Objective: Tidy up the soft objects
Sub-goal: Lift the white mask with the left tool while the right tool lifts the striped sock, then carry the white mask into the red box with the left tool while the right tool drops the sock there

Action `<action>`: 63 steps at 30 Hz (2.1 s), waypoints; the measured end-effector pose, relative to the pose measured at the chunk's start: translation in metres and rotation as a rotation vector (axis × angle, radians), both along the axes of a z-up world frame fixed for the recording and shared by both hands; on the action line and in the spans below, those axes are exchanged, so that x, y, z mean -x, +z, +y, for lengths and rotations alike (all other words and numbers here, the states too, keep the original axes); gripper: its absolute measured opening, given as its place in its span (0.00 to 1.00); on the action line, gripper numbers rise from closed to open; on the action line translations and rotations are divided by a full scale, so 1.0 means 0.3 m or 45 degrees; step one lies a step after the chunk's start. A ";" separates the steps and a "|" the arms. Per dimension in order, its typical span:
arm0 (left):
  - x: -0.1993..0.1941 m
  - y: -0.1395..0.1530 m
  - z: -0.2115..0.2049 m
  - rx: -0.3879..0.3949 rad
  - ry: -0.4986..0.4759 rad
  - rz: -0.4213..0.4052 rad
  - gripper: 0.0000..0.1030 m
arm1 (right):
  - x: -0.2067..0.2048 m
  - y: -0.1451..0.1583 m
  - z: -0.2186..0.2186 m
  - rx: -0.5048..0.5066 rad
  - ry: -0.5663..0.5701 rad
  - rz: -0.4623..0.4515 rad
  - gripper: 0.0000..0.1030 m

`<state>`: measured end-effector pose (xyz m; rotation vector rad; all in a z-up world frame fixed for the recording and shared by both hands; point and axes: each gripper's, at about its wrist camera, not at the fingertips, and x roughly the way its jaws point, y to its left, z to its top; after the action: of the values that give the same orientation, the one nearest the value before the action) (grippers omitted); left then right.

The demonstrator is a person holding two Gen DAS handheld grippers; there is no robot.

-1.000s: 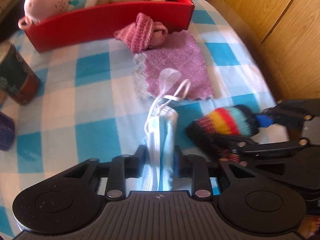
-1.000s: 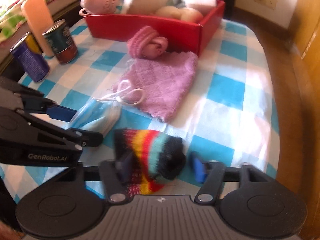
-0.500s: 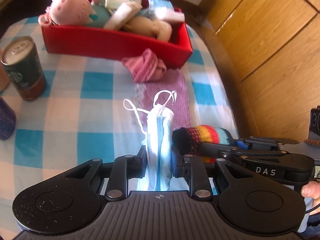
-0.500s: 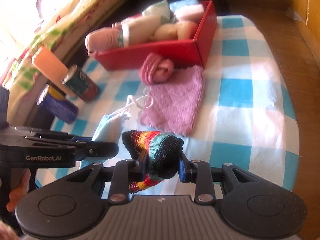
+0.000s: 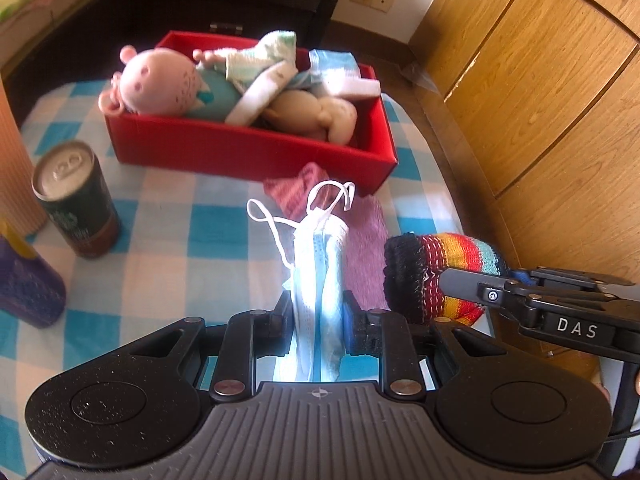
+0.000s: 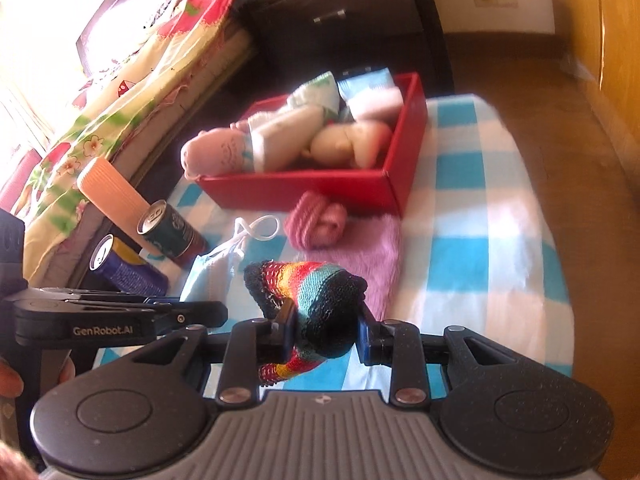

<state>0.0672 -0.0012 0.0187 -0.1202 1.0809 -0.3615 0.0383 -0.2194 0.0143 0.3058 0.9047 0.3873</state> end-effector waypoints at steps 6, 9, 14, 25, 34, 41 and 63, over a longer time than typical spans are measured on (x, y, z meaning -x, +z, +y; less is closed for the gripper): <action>-0.023 0.028 -0.010 -0.023 0.014 -0.056 0.23 | -0.031 0.063 0.027 0.017 -0.001 -0.063 0.08; -0.038 0.039 -0.014 -0.040 0.023 -0.074 0.23 | -0.048 0.095 0.044 0.038 0.005 -0.091 0.08; -0.066 0.054 -0.013 -0.062 0.045 -0.100 0.24 | -0.082 0.124 0.065 0.054 0.005 -0.113 0.08; -0.192 0.160 0.000 -0.042 0.134 -0.214 0.26 | -0.206 0.210 0.063 0.044 -0.062 -0.190 0.08; -0.333 0.200 0.025 -0.040 0.227 -0.273 0.27 | -0.339 0.256 0.056 0.067 -0.128 -0.233 0.08; -0.441 0.162 0.032 -0.092 0.266 -0.273 0.28 | -0.454 0.219 0.084 0.109 -0.143 -0.212 0.08; -0.552 0.107 0.047 -0.138 0.322 -0.293 0.66 | -0.624 0.105 0.139 0.161 -0.202 -0.181 0.34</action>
<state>0.2327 0.0129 0.0507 -0.1143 0.8433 -0.0860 0.2257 -0.1777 0.0457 0.2290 0.7564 0.2015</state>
